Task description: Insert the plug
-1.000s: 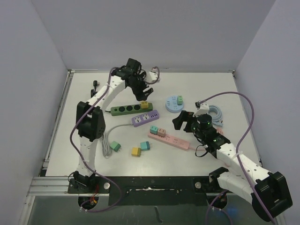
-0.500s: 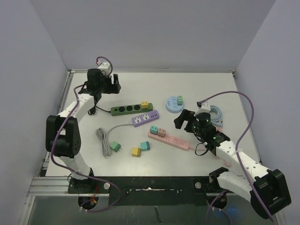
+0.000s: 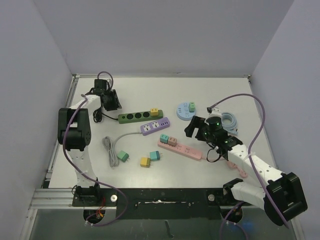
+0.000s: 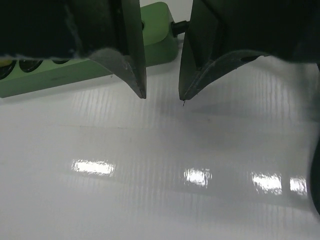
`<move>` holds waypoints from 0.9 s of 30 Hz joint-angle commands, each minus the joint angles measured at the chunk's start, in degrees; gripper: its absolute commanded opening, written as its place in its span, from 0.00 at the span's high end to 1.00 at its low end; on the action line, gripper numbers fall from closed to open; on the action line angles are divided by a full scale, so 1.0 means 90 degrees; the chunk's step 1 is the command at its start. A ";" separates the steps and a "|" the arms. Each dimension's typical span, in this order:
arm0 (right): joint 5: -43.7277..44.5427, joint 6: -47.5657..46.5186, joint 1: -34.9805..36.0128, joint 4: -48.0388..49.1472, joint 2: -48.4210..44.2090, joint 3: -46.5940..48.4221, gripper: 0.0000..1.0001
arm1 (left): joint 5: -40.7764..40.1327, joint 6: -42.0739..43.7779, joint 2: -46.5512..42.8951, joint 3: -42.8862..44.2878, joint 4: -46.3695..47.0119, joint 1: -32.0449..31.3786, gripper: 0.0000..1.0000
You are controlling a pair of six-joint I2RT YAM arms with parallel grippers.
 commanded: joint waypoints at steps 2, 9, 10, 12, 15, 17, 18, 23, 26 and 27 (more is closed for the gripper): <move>-0.0319 -0.0397 0.0056 0.0072 0.0136 0.0495 0.07 | -0.0475 0.0063 -0.0022 0.0427 -0.1024 -0.0263 0.70; 0.0541 -0.0957 0.0979 -0.0635 0.0828 0.1263 0.06 | -0.1018 0.0061 -0.0264 -0.0063 -0.1746 -0.0711 0.72; 0.0683 -0.0985 0.1155 -0.0710 0.0956 0.1389 0.06 | -0.1016 0.0053 -0.0321 -0.0182 -0.1787 -0.0767 0.72; 0.0844 -0.1048 0.1526 -0.0772 0.1185 0.1617 0.06 | -0.0996 0.0009 -0.0479 -0.0517 -0.1862 -0.0869 0.73; 0.1010 -0.1222 0.2002 -0.0805 0.1385 0.1862 0.06 | -0.0934 -0.0062 -0.0787 -0.0991 -0.1872 -0.1085 0.73; 0.1078 -0.1429 0.2388 -0.0785 0.1512 0.1994 0.06 | -0.0817 -0.0125 -0.1020 -0.1307 -0.1834 -0.1240 0.74; 0.1094 -0.1521 0.2633 -0.0754 0.1573 0.2047 0.06 | -0.0777 -0.0186 -0.1104 -0.1462 -0.1825 -0.1303 0.73; 0.1163 -0.1936 0.3466 -0.0795 0.1968 0.2304 0.12 | -0.0503 -0.0399 -0.1601 -0.2142 -0.1678 -0.1456 0.73; 0.0889 -0.2153 0.3722 -0.0758 0.2150 0.2359 0.17 | -0.0692 -0.0516 -0.1829 -0.2152 -0.1712 -0.1432 0.73; 0.0752 -0.2250 0.3780 -0.0732 0.2205 0.2371 0.19 | -0.0776 -0.0537 -0.1890 -0.2079 -0.1741 -0.1416 0.74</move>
